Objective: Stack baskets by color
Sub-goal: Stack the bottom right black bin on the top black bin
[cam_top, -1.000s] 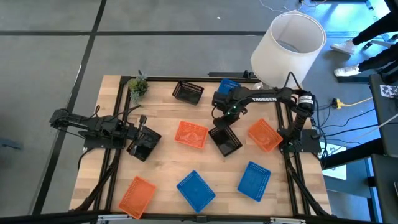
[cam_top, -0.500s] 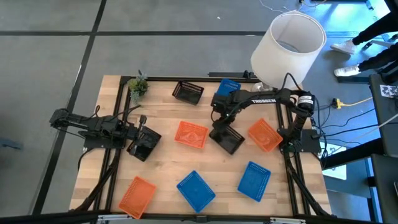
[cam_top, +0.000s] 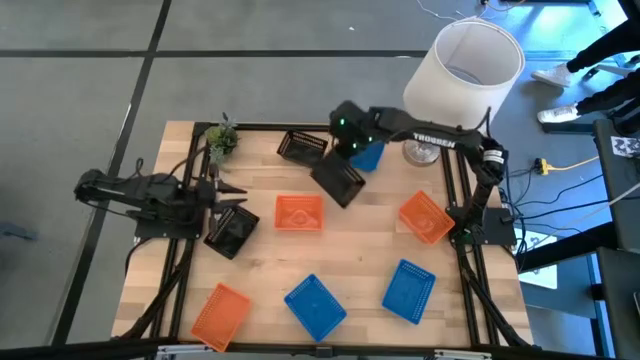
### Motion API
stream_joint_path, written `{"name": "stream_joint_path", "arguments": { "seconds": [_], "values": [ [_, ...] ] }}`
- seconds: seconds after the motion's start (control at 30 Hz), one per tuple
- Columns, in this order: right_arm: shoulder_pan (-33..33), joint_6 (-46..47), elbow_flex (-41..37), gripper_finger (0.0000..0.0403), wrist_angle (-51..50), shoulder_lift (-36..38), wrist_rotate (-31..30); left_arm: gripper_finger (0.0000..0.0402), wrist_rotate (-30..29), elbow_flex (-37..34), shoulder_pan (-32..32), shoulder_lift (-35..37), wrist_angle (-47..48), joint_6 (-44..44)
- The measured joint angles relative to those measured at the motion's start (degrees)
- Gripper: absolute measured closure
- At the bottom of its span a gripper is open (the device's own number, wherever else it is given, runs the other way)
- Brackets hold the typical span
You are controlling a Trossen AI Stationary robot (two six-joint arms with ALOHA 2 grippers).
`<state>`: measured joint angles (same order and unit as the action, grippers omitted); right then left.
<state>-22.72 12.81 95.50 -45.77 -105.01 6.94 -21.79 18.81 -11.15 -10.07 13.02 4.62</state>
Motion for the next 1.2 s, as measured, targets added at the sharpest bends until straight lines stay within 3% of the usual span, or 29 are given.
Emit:
{"name": "stream_joint_path", "arguments": {
  "seconds": [0.2,0.47,0.77,1.2],
  "values": [
    [-3.3,-5.8,6.8,0.0401,3.8,-3.2,0.6,0.0317,-4.4,11.6,0.0,-10.9,9.8,-5.5],
    [-6.2,-12.6,19.1,0.0401,6.7,-14.6,0.7,0.0317,-5.8,23.0,0.0,-23.7,15.8,-6.1],
    [-9.1,-16.2,33.1,0.0402,2.9,-25.6,4.3,0.0317,-5.8,25.0,0.0,-27.9,16.4,-9.0],
    [-9.4,-19.5,34.1,0.0402,-6.8,-26.9,6.3,0.0317,-6.3,25.0,0.0,-27.8,16.2,-11.8]
  ]
}}
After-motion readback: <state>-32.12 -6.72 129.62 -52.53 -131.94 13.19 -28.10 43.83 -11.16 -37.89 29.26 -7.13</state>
